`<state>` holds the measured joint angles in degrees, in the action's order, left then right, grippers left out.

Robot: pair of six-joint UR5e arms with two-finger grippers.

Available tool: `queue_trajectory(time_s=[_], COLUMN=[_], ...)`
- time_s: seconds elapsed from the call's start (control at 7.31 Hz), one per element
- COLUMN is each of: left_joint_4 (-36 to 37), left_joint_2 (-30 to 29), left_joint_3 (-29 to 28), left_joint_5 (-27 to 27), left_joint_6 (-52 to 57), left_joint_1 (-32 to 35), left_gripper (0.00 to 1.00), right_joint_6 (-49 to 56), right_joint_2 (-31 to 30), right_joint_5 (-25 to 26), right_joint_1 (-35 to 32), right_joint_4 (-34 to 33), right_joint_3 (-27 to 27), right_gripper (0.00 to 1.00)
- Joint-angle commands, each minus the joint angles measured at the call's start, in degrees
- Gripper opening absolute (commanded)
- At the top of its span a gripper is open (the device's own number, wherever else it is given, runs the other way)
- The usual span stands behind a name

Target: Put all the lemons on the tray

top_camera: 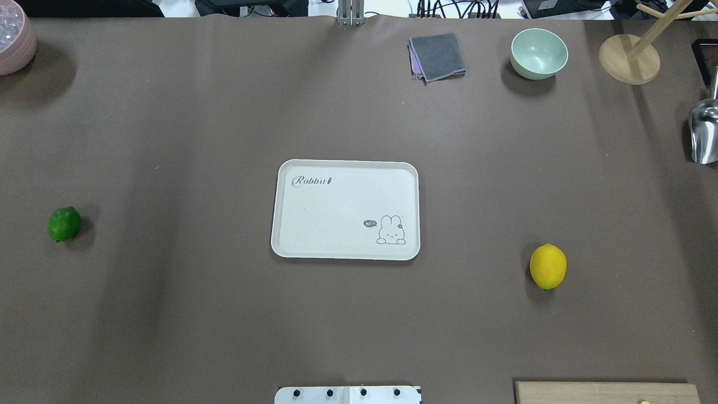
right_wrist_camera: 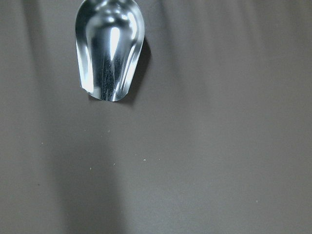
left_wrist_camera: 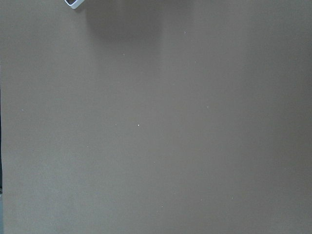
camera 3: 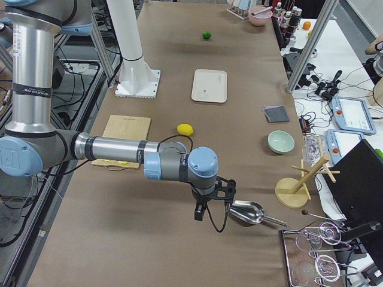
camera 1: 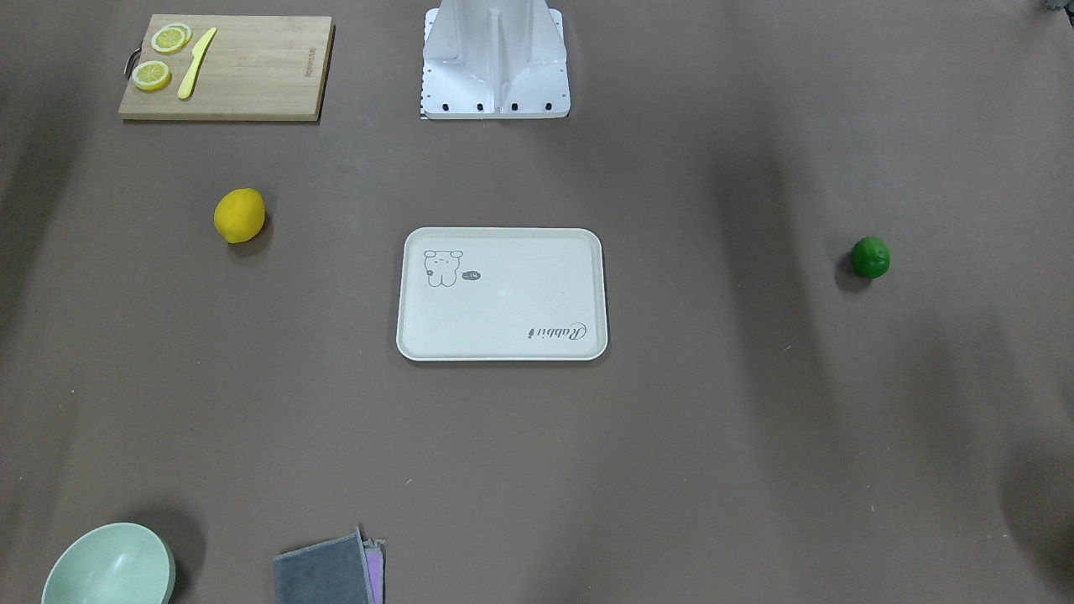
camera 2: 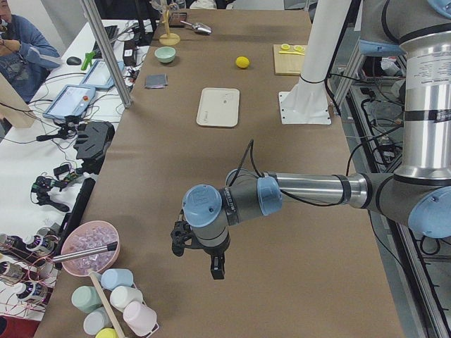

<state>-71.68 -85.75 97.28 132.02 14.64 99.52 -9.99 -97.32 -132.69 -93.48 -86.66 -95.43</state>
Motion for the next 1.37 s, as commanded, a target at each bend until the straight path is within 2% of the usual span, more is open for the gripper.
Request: queue_trajectory(time_s=[0.0,0.27,0.68,0.82,0.96,1.23], left_joint_4=[2.48,4.08,3.3,2.17,-3.33,-12.23], left_joint_2=[-0.38,-0.91,-0.91,-1.17,-1.52,-1.61], left_joint_3=[0.54,0.71,6.41,8.34,9.49,9.5], left_joint_5=[-0.1,-0.1,1.12,3.83,3.94,3.94], left_joint_6=[0.12,-0.4,-20.56,-28.01,-36.7,-46.68], left_joint_1=[0.06,-0.29,-6.0,-10.88,-14.67,-21.88], left_gripper=[0.98,0.98,0.98,0.98,0.98,0.98], right_joint_6=[-0.03,-0.03,-0.03,0.06,0.15,0.06], right_joint_2=[0.02,0.11,0.11,0.2,0.11,1.07], right_joint_5=[-0.02,-0.02,-0.02,0.06,0.06,0.67], right_joint_1=[-0.04,-0.04,-0.04,-0.04,0.05,0.14], right_joint_4=[0.0,0.0,0.0,0.0,0.0,0.96], right_joint_3=[-0.11,-0.11,-0.11,-0.02,0.07,-0.1], right_gripper=[1.0,1.0,1.0,1.0,1.0,1.0])
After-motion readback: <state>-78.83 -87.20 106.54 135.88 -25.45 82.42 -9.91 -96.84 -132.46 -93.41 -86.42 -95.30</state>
